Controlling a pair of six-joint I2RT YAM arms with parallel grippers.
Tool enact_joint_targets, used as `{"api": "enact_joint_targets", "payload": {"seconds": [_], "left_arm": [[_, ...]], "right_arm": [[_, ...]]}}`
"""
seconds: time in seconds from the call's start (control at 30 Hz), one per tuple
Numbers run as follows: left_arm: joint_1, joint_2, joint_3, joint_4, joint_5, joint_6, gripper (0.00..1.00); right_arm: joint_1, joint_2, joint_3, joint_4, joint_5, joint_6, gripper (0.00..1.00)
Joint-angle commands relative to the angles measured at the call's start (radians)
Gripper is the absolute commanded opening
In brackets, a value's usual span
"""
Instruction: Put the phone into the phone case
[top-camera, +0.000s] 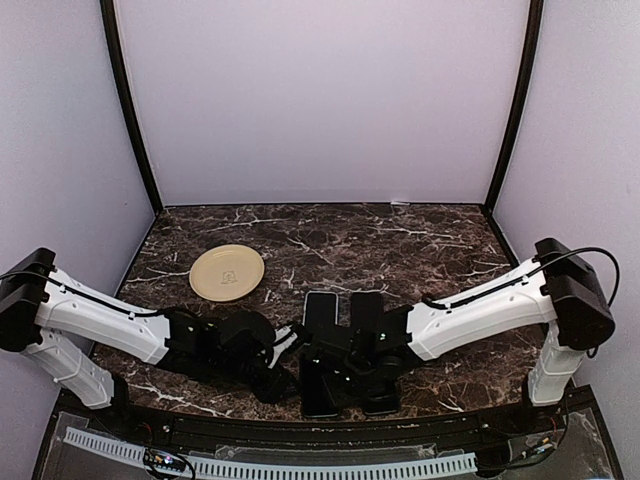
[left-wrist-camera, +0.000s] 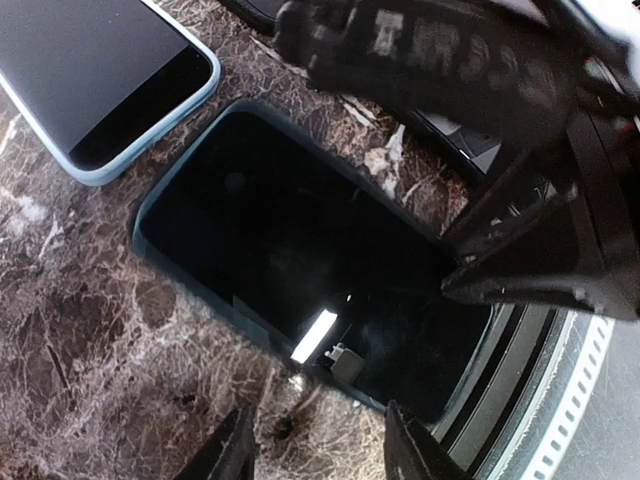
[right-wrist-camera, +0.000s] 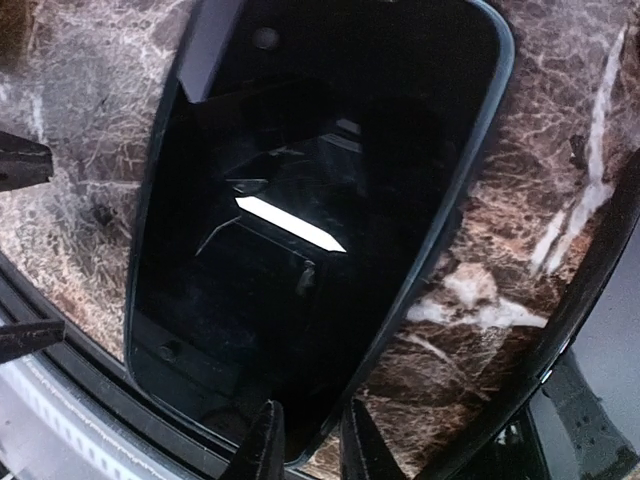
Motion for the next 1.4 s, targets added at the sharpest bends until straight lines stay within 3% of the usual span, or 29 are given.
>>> {"api": "enact_joint_targets", "payload": {"seconds": [0.0,0.1,0.23,0.33,0.43,0.47,0.57,0.73,0.9,0.93,1.0,1.07,1.23,1.3,1.37], "left_arm": [[-0.005,-0.027,0.009,-0.019,-0.023,0.008,0.46],[-0.003,-0.041,-0.007,-0.024,-0.072,-0.001,0.47],[0.015,-0.053,0.029,-0.076,-0.095,0.022,0.47],[0.059,-0.080,0.103,-0.163,-0.146,0.091,0.49],[0.120,-0.123,0.209,-0.218,-0.193,0.155,0.52],[0.161,-0.132,0.244,-0.237,-0.213,0.189,0.53],[0.261,-0.176,0.287,-0.247,-0.252,0.242,0.59],[0.528,-0.238,0.336,-0.258,-0.293,0.259,0.66],[0.768,-0.342,0.189,-0.105,-0.470,0.280,0.85],[0.787,-0.361,0.155,-0.063,-0.492,0.301,0.92],[0.815,-0.389,0.032,0.110,-0.546,0.377,0.98],[0.844,-0.399,-0.088,0.287,-0.554,0.425,0.99],[0.953,-0.313,-0.285,0.696,-0.492,0.398,0.99],[0.973,-0.273,-0.251,0.649,-0.509,0.389,0.99],[0.979,-0.223,-0.263,0.712,-0.492,0.464,0.99]], "right_arm": [[0.060,0.174,0.024,-0.171,0.026,-0.032,0.18],[0.066,0.207,0.050,-0.274,0.067,-0.054,0.17],[0.020,0.075,0.093,-0.246,0.117,-0.086,0.21],[-0.057,-0.069,0.144,-0.135,0.137,-0.161,0.48],[-0.171,-0.199,0.163,-0.015,0.137,-0.291,0.94],[-0.221,-0.236,0.159,0.021,0.126,-0.345,0.98],[-0.387,-0.349,0.116,0.097,0.147,-0.493,0.98],[-0.829,-0.592,-0.074,0.290,0.061,-0.604,0.99],[-1.169,-0.764,-0.363,0.597,0.064,-0.751,0.99],[-1.208,-0.789,-0.430,0.669,0.070,-0.773,0.98],[-1.279,-0.837,-0.552,0.820,0.030,-0.792,0.98],[-1.340,-0.861,-0.673,0.981,0.000,-0.802,0.99],[-1.401,-0.835,-0.893,1.278,0.099,-0.801,0.98],[-1.404,-0.796,-0.957,1.374,0.107,-0.800,0.99],[-1.407,-0.745,-1.007,1.479,0.130,-0.808,0.99]]}}
